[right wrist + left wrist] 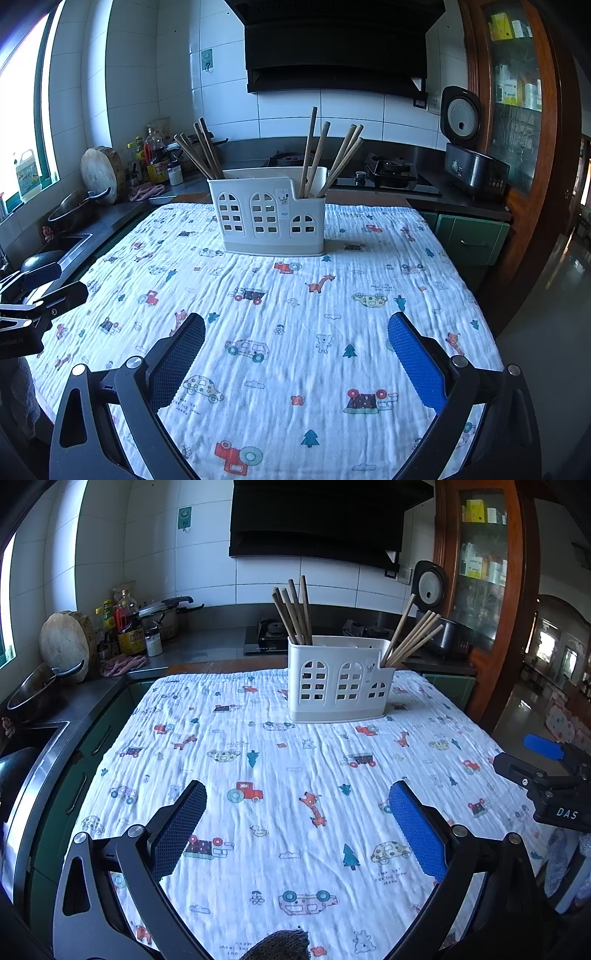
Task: Organize utensils
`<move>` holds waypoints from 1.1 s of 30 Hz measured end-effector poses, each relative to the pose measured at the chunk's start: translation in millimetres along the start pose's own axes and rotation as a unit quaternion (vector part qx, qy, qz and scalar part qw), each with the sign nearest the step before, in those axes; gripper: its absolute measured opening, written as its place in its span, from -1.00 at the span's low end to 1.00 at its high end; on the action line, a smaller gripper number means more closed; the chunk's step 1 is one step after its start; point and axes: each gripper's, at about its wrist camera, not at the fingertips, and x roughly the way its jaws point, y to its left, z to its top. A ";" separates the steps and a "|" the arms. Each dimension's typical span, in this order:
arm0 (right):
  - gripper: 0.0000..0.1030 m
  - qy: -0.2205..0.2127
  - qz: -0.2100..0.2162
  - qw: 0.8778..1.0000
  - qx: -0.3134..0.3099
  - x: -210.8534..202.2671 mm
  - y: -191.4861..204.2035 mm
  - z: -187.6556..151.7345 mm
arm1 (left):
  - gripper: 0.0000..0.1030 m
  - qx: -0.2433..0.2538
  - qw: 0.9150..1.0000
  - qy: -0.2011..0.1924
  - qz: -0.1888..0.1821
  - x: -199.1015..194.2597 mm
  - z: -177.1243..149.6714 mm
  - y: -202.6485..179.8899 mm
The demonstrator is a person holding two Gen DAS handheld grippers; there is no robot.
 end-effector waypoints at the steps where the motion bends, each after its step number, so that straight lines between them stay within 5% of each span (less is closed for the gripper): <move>1: 0.86 0.000 0.000 1.000 0.000 -0.1 -0.5 -0.1 | 0.90 0.000 1.000 0.000 0.000 0.1 -0.3 0.3; 33: 0.86 0.004 0.001 1.000 0.001 1.4 0.1 -2.0 | 0.90 -0.007 1.000 0.011 0.001 3.3 -5.8 6.4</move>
